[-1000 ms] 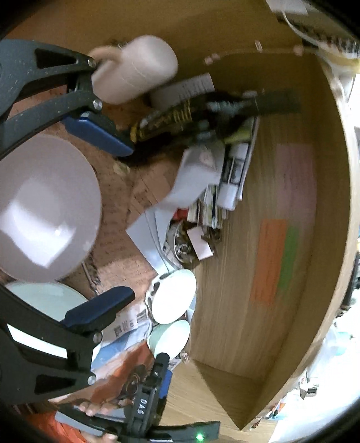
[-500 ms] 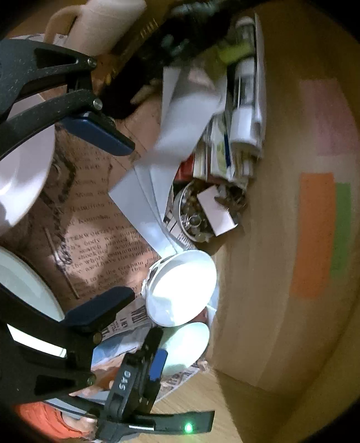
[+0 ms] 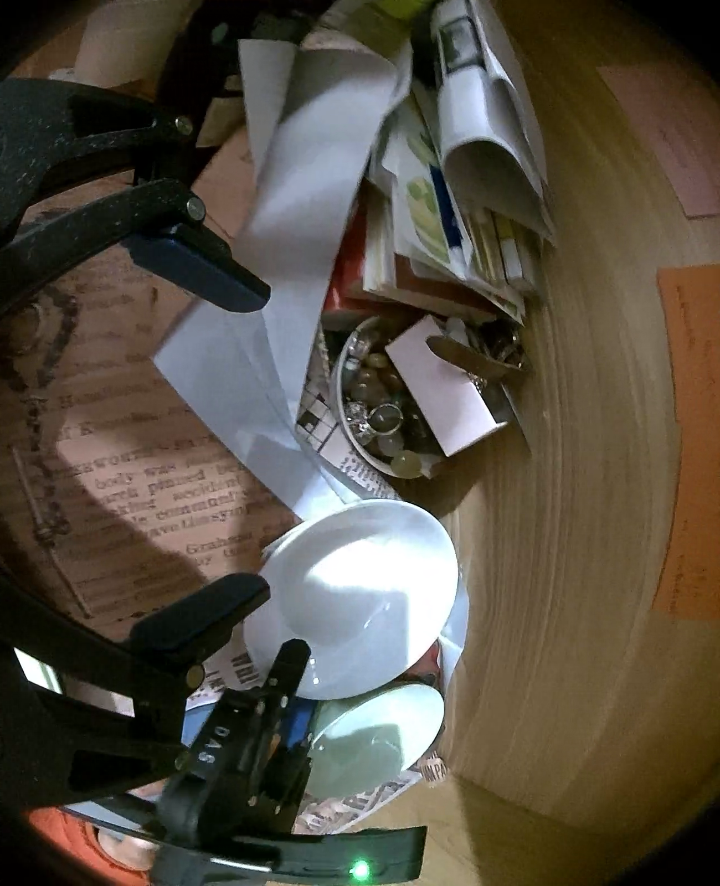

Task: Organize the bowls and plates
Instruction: 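Move the left tool to the black-spotted white bowl and grasp its rim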

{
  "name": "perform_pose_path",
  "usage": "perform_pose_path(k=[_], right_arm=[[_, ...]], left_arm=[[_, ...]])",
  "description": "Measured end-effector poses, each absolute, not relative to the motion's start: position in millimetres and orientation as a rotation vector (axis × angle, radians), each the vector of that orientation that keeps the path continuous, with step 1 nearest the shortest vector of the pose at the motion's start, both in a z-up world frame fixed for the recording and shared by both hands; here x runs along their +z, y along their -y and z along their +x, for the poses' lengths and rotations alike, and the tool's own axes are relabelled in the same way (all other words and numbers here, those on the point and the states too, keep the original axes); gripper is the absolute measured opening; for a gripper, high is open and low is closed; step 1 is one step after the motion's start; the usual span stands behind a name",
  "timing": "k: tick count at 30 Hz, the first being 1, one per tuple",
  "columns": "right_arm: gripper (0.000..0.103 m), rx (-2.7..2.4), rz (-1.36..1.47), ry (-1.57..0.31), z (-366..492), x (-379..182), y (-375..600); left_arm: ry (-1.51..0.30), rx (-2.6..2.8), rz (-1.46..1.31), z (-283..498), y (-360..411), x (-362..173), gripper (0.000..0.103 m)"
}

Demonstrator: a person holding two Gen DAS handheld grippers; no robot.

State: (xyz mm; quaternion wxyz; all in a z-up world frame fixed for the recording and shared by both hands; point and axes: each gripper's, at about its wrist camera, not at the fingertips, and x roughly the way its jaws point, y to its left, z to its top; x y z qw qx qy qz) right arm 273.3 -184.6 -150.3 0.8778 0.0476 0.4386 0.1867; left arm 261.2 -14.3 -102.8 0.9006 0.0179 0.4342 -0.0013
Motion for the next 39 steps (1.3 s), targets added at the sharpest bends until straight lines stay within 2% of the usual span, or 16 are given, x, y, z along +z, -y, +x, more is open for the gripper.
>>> perform_pose_path(k=[2, 6, 11, 17, 19, 22, 25, 31, 32, 33, 36, 39], right_arm=[[0.027, 0.406, 0.094, -0.921, 270, -149, 186], [0.025, 0.463, 0.097, -0.947, 256, -146, 190], [0.025, 0.541, 0.075, -0.975, 227, -141, 195], [0.025, 0.566, 0.049, -0.974, 199, -132, 201], [0.028, 0.552, 0.046, -0.967, 199, -133, 208], [0.028, 0.525, 0.038, -0.948, 208, -132, 204], [0.031, 0.496, 0.041, -0.943, 220, -136, 203], [0.031, 0.462, 0.077, -0.965, 256, -154, 192], [0.019, 0.469, 0.085, -0.974, 259, -157, 191], [0.015, 0.485, 0.100, -0.988, 262, -159, 191], [0.015, 0.470, 0.088, -0.978, 260, -157, 188], [0.015, 0.459, 0.065, -0.963, 254, -155, 186]], left_arm=[[-0.907, -0.005, 0.040, 265, 14, -105, 0.097], [-0.927, -0.021, 0.030, 269, 13, -113, 0.096], [-0.944, -0.014, 0.046, 270, 12, -119, 0.087], [-0.996, -0.032, 0.064, 267, 13, -132, 0.071], [-1.020, -0.042, 0.078, 268, 16, -137, 0.056], [-1.063, -0.080, 0.068, 272, 18, -146, 0.041], [-1.064, -0.093, 0.066, 272, 20, -146, 0.036], [-1.051, -0.108, 0.091, 270, 28, -147, 0.027], [-1.049, -0.119, 0.093, 269, 29, -148, 0.025], [-1.045, -0.125, 0.097, 270, 30, -148, 0.023], [-1.042, -0.152, 0.098, 271, 37, -150, 0.014], [-1.031, -0.135, 0.139, 270, 44, -150, 0.014]])
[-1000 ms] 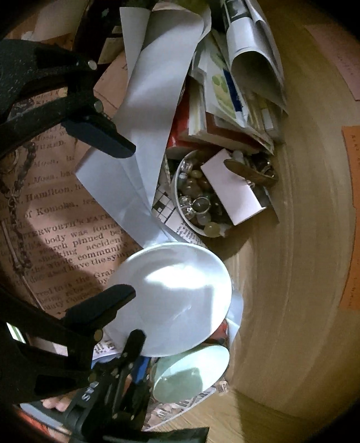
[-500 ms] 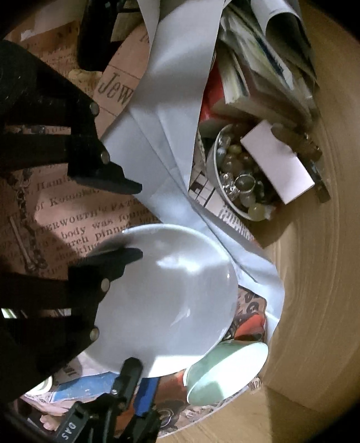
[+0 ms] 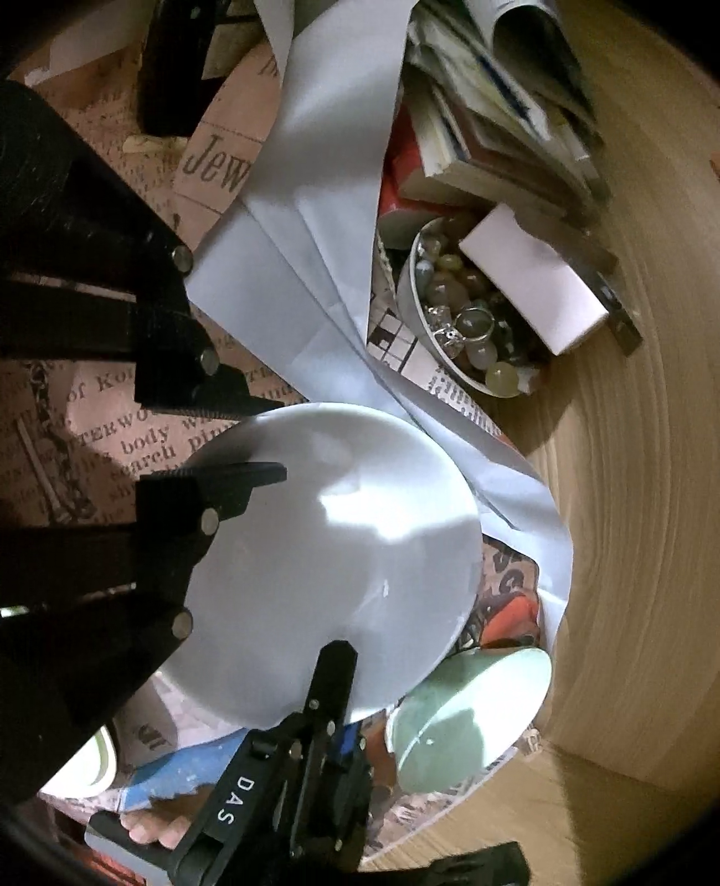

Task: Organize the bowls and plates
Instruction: 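Move the left tool to the black-spotted white bowl and grasp its rim, then lower the white bowl with the left tool onto the stack held by the right tool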

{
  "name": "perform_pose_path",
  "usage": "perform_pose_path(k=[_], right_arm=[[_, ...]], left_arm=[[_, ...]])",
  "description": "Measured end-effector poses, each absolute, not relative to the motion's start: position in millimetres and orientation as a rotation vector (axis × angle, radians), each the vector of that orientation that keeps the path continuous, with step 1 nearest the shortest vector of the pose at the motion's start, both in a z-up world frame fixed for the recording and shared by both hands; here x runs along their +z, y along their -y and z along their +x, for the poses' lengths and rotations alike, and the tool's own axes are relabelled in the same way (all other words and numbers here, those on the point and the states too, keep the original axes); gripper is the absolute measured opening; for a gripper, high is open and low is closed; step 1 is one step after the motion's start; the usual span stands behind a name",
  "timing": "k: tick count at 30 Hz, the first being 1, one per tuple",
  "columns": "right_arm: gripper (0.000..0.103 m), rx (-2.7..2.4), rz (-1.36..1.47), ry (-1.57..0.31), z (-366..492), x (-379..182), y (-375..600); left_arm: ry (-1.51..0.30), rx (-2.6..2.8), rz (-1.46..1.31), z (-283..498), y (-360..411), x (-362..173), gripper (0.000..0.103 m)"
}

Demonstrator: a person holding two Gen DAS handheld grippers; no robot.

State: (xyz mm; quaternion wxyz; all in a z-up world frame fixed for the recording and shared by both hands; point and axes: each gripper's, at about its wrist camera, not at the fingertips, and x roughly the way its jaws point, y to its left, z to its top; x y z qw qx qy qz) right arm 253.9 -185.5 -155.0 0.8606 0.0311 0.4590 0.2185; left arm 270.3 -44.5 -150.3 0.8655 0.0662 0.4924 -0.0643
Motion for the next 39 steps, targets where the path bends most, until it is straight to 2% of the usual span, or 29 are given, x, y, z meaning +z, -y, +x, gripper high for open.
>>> perform_pose_path(k=[6, 18, 39], right_arm=[[0.015, 0.463, 0.072, -0.923, 238, -146, 186], [0.015, 0.479, 0.062, -0.754, 181, -93, 188], [0.015, 0.570, 0.032, -0.641, 117, -68, 137]], left_arm=[[-1.005, -0.132, 0.147, 259, 43, -143, 0.014], [-0.811, -0.105, 0.154, 204, 38, -93, 0.014], [-0.644, -0.067, 0.052, 103, -15, -54, 0.014]])
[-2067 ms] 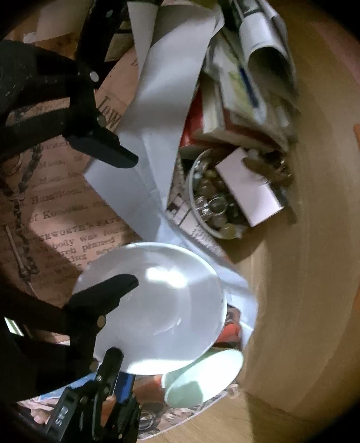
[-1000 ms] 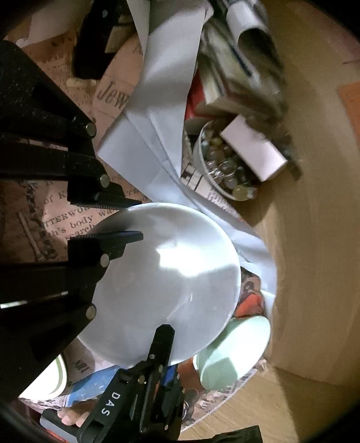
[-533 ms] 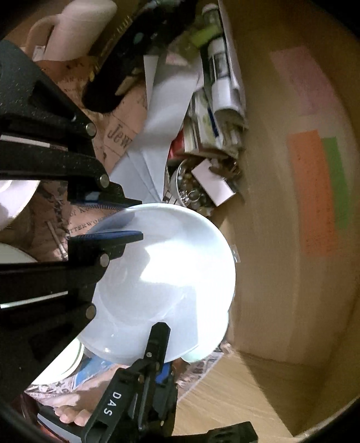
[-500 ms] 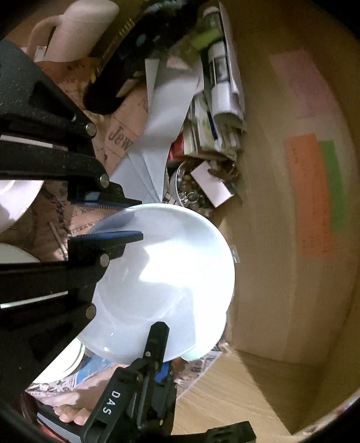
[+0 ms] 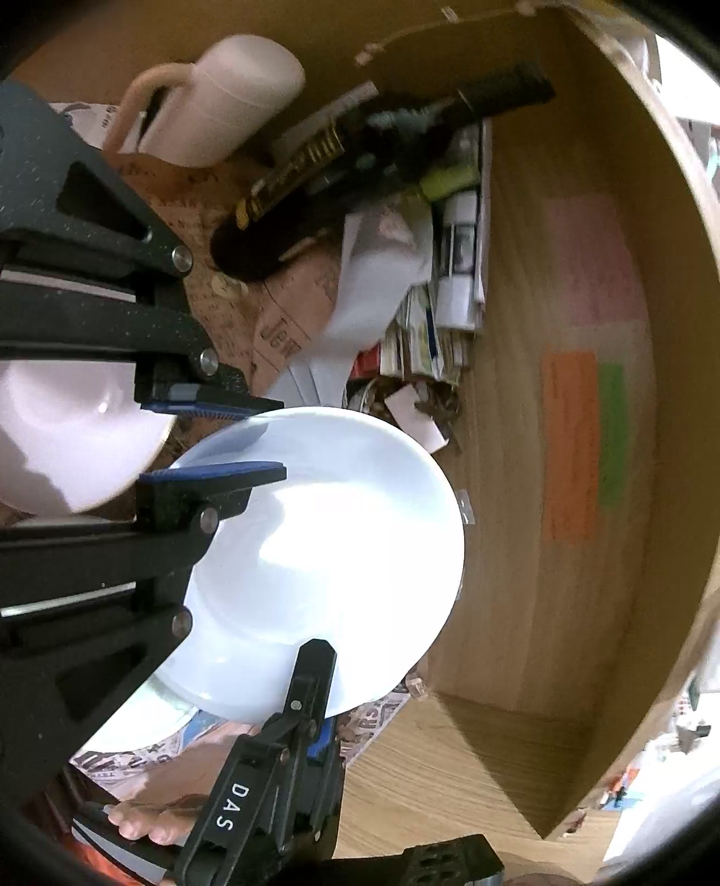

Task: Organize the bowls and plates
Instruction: 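Lower the white bowl with the left tool onto the stack held by the right tool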

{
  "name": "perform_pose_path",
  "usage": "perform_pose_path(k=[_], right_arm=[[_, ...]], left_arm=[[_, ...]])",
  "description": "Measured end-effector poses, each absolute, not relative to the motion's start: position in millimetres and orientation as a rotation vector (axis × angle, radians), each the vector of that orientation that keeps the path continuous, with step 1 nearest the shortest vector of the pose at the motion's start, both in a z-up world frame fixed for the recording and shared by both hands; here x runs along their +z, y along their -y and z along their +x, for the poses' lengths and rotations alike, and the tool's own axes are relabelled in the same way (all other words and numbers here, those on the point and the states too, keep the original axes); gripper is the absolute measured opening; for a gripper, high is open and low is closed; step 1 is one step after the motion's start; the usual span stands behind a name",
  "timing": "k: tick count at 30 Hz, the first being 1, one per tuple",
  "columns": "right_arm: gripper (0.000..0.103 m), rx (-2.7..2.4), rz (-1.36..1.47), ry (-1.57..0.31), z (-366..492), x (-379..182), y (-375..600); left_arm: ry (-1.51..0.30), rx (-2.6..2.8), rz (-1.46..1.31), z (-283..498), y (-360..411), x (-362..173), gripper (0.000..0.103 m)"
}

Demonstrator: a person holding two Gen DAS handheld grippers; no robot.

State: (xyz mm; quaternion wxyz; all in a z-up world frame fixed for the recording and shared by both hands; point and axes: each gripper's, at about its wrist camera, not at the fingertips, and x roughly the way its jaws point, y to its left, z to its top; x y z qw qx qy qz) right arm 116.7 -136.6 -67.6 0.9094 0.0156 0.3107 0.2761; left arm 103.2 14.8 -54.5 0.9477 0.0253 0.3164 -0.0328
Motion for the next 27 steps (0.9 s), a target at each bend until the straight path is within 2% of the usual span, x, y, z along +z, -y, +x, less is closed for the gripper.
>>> perform_pose_path(k=[27], right_arm=[[0.015, 0.681, -0.016, -0.695, 76, -94, 74]], left_arm=[[-0.660, 0.026, -0.035, 25, -79, -77, 0.014]])
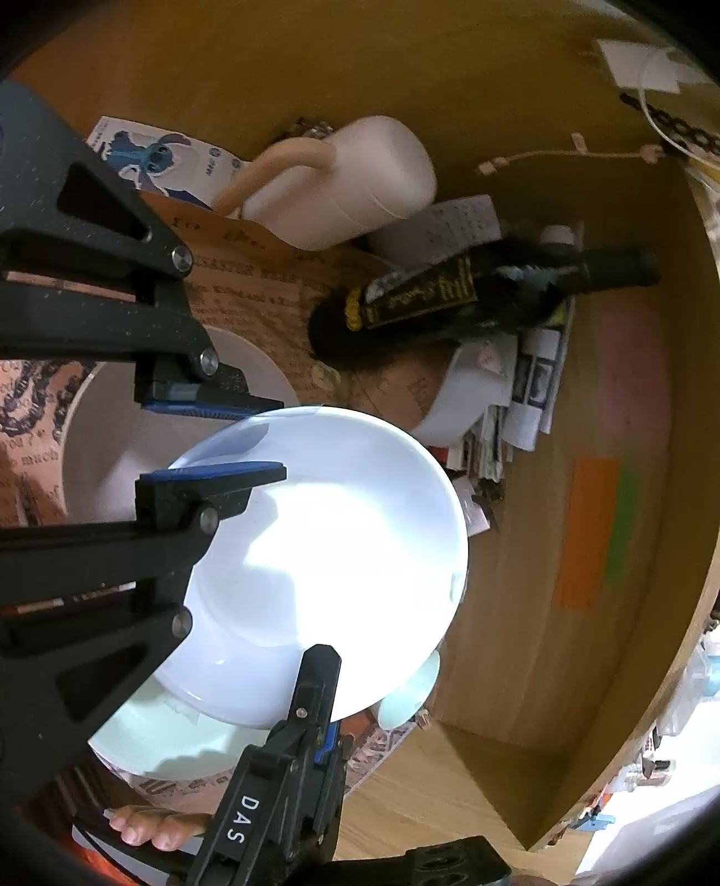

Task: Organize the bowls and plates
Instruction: 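Lower the white bowl with the left tool onto the stack held by the right tool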

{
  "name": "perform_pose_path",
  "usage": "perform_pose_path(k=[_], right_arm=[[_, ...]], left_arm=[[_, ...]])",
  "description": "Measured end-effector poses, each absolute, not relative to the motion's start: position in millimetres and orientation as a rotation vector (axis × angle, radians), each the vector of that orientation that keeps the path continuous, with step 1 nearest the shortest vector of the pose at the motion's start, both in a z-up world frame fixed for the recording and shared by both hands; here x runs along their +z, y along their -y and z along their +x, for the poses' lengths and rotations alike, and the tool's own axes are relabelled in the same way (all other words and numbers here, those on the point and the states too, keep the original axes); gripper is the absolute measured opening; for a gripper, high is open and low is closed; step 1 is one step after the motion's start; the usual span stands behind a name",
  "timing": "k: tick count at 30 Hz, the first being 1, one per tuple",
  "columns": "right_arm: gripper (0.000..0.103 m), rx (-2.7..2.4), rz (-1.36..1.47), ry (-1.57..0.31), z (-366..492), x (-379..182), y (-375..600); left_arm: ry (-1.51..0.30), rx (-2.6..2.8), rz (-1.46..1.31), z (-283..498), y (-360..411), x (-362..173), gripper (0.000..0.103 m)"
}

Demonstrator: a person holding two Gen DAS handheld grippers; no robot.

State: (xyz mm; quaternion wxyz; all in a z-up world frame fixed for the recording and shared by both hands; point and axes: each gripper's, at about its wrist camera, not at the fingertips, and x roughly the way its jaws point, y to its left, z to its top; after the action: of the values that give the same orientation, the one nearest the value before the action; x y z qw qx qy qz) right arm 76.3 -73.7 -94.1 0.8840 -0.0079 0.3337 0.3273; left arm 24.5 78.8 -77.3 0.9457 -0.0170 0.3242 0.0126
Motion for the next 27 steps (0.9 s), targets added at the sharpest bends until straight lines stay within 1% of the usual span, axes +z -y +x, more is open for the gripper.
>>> perform_pose_path(k=[19, 27], right_arm=[[0.015, 0.712, -0.055, -0.806, 83, -122, 47], [0.015, 0.723, -0.067, -0.848, 90, -131, 39]], left_arm=[[-0.761, 0.069, -0.084, 25, -106, -112, 0.014], [-0.768, 0.094, -0.071, 25, -108, -119, 0.014]])
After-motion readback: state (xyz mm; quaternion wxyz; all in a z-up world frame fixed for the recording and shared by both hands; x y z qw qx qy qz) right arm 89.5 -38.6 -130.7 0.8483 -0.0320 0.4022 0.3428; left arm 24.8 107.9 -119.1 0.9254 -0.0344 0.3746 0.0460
